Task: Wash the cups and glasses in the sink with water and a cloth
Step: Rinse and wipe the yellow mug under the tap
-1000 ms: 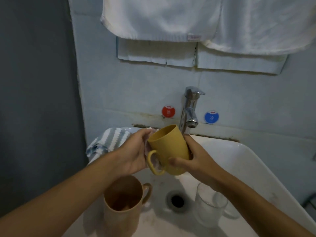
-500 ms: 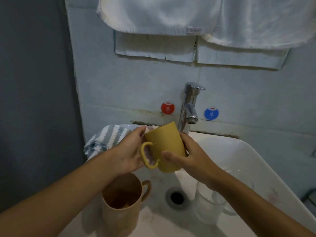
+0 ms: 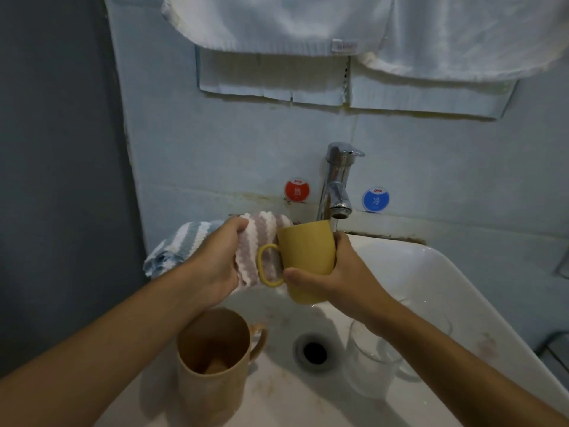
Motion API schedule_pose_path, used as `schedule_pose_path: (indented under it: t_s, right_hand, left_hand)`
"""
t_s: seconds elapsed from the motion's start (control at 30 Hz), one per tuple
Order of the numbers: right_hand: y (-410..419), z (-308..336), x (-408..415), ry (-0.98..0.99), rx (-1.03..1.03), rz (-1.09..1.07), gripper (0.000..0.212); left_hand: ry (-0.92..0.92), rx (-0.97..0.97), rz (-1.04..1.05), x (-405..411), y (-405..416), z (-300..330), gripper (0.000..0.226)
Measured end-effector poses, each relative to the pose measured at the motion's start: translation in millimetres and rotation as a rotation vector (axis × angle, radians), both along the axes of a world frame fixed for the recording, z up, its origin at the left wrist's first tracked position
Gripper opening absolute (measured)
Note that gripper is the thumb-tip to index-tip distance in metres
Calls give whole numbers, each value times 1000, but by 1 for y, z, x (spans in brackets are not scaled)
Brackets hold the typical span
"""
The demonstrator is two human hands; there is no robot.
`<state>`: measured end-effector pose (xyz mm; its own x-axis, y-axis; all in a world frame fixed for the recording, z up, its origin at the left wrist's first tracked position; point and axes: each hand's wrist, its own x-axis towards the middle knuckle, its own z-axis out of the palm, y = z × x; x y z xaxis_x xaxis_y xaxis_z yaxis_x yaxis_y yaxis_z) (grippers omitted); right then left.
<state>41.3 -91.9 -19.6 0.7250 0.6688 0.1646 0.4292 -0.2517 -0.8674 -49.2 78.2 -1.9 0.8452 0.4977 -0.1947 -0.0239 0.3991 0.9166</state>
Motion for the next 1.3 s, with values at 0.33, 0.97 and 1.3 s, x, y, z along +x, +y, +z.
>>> schedule_pose_path:
  t_s: [0.33, 0.97, 1.3]
  right_hand:
    - [2, -2, -3, 176, -63, 118, 74]
    - [8, -4, -8, -1, 44, 55, 77]
    - [7, 0, -7, -38, 139, 35, 76]
  left_hand:
    - [145, 495, 93, -10, -7, 2, 30]
    - [114, 641, 185, -15, -25, 14, 31]
    - [297, 683, -19, -16, -14, 10, 30]
